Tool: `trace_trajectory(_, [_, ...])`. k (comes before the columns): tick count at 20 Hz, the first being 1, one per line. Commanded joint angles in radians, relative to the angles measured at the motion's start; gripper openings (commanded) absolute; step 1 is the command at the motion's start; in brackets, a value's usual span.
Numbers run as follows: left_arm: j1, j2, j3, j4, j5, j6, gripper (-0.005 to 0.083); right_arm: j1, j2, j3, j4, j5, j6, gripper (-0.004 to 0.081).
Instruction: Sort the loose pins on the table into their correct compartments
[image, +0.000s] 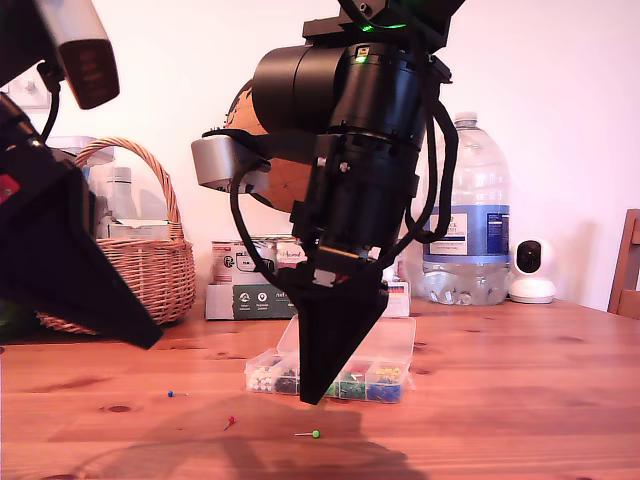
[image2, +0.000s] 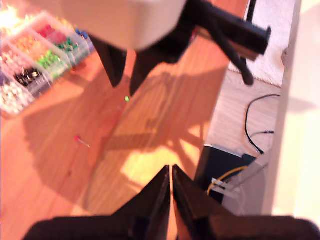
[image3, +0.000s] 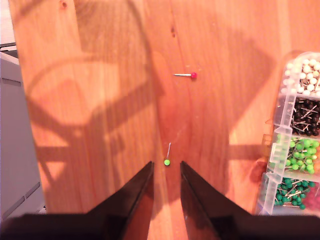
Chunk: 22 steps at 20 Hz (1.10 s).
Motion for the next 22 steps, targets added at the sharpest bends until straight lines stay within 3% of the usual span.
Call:
trace_trajectory(1, [-0.002, 0.003, 0.006, 0.008, 0.000, -0.005, -0.0023, 0.005, 0.021, -0.008, 0.003, -0.007, -0.003, 0.0142])
trace_trajectory(22, [-0.002, 0.005, 0.006, 0.048, -0.007, -0.007, -0.0023, 0.002, 0.068, -0.008, 0.013, 0.004, -0.055, 0.0142])
